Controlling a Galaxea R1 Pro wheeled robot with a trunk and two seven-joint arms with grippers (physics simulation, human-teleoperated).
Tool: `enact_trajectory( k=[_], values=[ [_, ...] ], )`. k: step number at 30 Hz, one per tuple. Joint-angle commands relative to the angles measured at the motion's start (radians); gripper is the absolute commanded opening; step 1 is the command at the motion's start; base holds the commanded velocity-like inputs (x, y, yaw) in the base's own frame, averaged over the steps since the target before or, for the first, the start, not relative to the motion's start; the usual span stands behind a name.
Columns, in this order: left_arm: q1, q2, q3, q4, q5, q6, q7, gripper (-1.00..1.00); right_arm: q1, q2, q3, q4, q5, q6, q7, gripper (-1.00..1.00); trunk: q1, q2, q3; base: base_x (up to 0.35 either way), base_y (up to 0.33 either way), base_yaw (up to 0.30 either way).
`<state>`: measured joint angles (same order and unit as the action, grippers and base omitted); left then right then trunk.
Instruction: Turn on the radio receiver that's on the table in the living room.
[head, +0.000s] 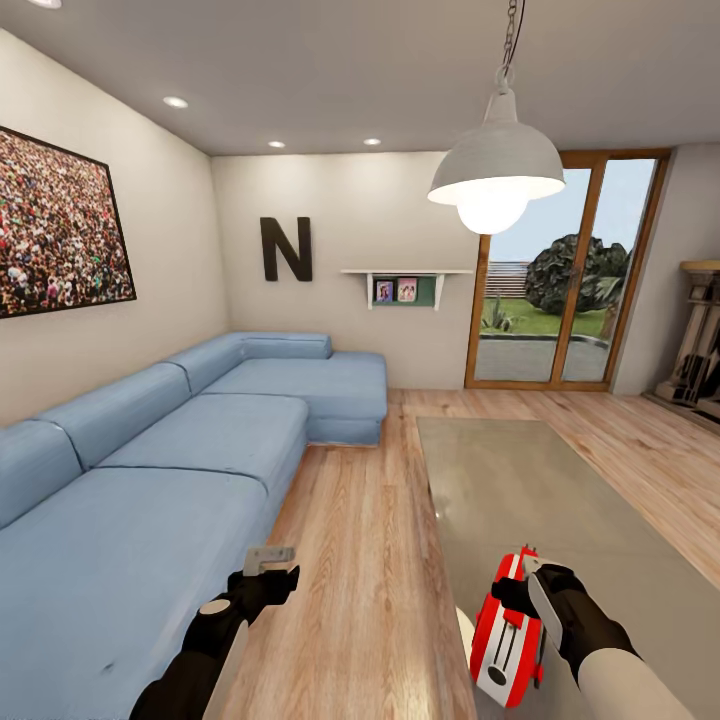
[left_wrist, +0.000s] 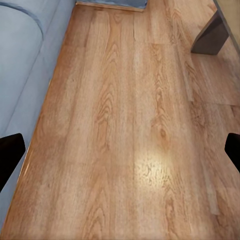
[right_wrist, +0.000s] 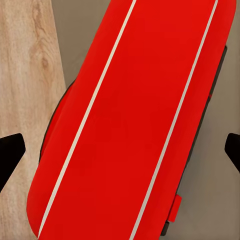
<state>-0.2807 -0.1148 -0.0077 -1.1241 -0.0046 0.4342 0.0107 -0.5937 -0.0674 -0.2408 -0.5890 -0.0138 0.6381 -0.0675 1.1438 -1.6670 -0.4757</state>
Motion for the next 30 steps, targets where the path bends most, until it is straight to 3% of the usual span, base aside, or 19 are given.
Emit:
enact_trajectory(
  k=[1, 30],
  values=[
    [0.000, 0.000, 0.000, 0.000, 0.000, 0.000, 0.000, 1.00, 0.000, 0.000, 0.000, 0.000, 0.000, 0.000, 0.000, -1.00, 0.000, 0.000, 0.000, 0.000, 0.000, 0.000],
    [0.000, 0.002, -0.001, 0.000, -0.001, 0.001, 0.000, 1.00, 0.000, 0.001, 0.000, 0.005, 0.002, -0.003, 0.000, -1.00, 0.000, 0.000, 0.000, 0.000, 0.000, 0.000]
  ],
)
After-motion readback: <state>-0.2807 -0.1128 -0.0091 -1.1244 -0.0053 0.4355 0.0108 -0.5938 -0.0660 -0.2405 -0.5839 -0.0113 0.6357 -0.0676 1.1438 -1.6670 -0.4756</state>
